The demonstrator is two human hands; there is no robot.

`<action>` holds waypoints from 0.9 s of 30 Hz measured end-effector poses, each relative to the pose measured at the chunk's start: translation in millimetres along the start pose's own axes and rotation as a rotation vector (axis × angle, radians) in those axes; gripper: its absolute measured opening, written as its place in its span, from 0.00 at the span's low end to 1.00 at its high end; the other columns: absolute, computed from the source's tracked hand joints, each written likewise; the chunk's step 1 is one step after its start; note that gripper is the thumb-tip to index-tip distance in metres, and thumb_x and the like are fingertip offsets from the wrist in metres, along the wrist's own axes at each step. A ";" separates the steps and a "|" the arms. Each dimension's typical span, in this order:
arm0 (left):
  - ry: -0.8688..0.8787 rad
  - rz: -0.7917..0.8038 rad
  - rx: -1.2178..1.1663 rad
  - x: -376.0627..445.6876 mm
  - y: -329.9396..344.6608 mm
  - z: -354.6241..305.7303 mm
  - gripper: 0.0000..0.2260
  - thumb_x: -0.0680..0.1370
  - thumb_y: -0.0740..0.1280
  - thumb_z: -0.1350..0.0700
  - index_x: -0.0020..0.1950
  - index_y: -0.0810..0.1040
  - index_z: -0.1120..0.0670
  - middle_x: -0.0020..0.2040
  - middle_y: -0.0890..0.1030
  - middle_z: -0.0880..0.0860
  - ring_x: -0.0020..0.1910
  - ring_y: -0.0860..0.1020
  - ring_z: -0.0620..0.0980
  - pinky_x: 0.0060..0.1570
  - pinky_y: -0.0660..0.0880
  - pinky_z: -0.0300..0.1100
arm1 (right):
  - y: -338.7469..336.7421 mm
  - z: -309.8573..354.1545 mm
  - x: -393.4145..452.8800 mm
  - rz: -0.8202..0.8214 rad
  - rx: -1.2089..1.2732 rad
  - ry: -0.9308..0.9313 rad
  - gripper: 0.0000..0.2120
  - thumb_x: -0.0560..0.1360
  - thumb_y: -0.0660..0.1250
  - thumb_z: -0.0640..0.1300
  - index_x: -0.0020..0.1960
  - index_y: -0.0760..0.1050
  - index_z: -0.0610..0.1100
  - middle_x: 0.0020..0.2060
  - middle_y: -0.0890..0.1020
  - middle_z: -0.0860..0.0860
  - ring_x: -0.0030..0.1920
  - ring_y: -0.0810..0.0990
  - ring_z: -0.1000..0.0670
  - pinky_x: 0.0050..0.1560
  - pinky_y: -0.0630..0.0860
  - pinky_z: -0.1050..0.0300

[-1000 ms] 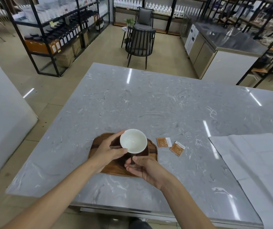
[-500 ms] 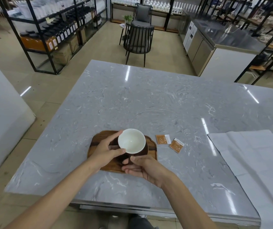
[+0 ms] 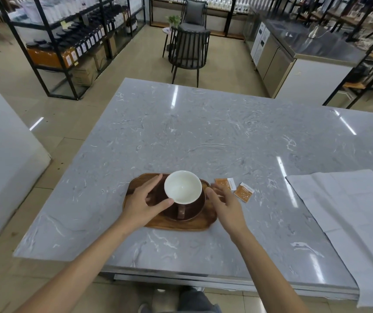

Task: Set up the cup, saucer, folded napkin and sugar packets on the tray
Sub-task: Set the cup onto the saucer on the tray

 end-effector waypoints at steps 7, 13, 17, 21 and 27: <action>-0.039 0.046 -0.017 2.7 14.2 3.0 0.39 0.72 0.75 0.39 0.80 0.61 0.39 0.75 0.65 0.36 0.76 0.62 0.41 0.75 0.63 0.45 | 28.4 -8.2 -6.3 0.211 0.030 -0.085 0.18 0.85 0.58 0.55 0.74 0.67 0.67 0.70 0.74 0.68 0.72 0.69 0.64 0.72 0.67 0.62; -0.041 0.079 -0.056 1.8 10.3 10.7 0.38 0.72 0.75 0.39 0.79 0.62 0.38 0.79 0.66 0.42 0.79 0.59 0.43 0.79 0.60 0.52 | 35.3 -7.4 -11.6 0.168 0.013 -0.085 0.19 0.86 0.56 0.52 0.76 0.69 0.57 0.71 0.76 0.59 0.73 0.71 0.56 0.76 0.68 0.50; -0.037 0.101 -0.063 8.5 12.6 8.9 0.39 0.70 0.75 0.37 0.78 0.61 0.36 0.77 0.66 0.37 0.80 0.58 0.43 0.79 0.59 0.52 | 33.4 -7.0 -11.8 0.130 0.002 -0.088 0.19 0.86 0.56 0.53 0.76 0.68 0.58 0.70 0.77 0.59 0.71 0.72 0.56 0.74 0.70 0.51; -0.027 0.084 -0.047 4.0 13.7 8.6 0.33 0.70 0.74 0.36 0.70 0.63 0.23 0.64 0.70 0.20 0.69 0.63 0.23 0.67 0.65 0.33 | 35.7 -10.1 -15.2 0.131 -0.016 -0.081 0.19 0.86 0.55 0.54 0.76 0.68 0.59 0.70 0.77 0.59 0.71 0.73 0.56 0.73 0.71 0.54; 0.000 0.063 -0.101 1.8 14.6 4.9 0.30 0.70 0.76 0.39 0.68 0.68 0.26 0.65 0.73 0.24 0.66 0.67 0.21 0.61 0.65 0.28 | 35.4 -10.8 -10.8 0.140 -0.015 -0.061 0.20 0.86 0.55 0.54 0.77 0.68 0.58 0.70 0.77 0.57 0.71 0.73 0.54 0.73 0.71 0.51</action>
Point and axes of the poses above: each hand's wrist, its own x-axis towards the middle knuckle, its own y-axis out of the palm, z = x × y, the point moved 1 cm from there along x, towards the middle knuckle
